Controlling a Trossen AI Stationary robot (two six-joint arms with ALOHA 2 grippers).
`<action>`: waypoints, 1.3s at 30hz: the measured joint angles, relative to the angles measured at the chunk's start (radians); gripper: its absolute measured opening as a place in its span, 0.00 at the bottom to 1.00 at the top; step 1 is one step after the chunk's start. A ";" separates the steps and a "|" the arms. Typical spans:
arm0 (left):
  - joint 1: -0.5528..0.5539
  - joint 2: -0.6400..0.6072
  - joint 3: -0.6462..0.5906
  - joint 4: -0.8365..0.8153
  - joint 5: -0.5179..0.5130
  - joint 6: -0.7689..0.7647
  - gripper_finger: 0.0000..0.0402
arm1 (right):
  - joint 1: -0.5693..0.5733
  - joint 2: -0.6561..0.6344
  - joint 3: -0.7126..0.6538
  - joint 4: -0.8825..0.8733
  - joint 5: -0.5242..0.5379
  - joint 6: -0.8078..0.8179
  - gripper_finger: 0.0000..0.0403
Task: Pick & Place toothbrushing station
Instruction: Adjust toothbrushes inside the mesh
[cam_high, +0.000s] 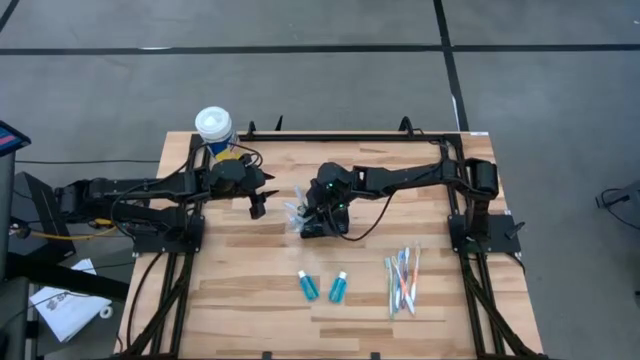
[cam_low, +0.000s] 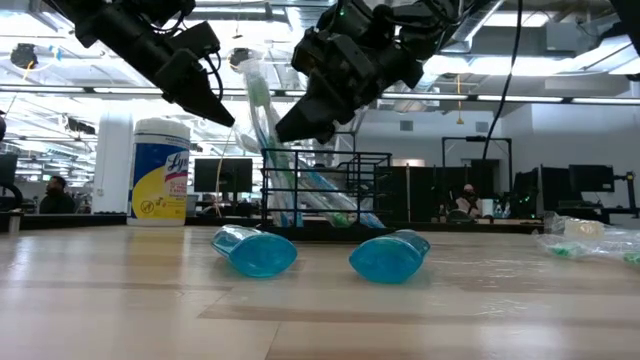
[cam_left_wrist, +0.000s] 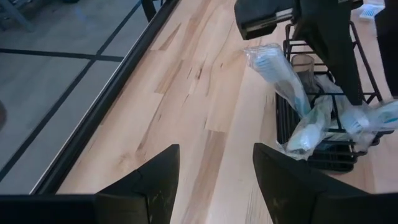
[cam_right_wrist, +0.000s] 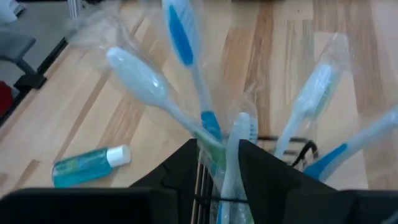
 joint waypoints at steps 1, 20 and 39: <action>0.000 0.000 0.000 0.000 0.000 0.000 0.49 | 0.000 0.000 0.000 -0.008 0.001 -0.005 0.26; 0.005 0.000 0.000 -0.003 -0.001 0.000 0.49 | 0.000 0.000 0.000 -0.032 0.070 -0.077 0.50; 0.008 0.000 0.000 -0.010 -0.002 0.000 0.49 | -0.019 0.000 0.000 0.018 0.077 -0.054 0.05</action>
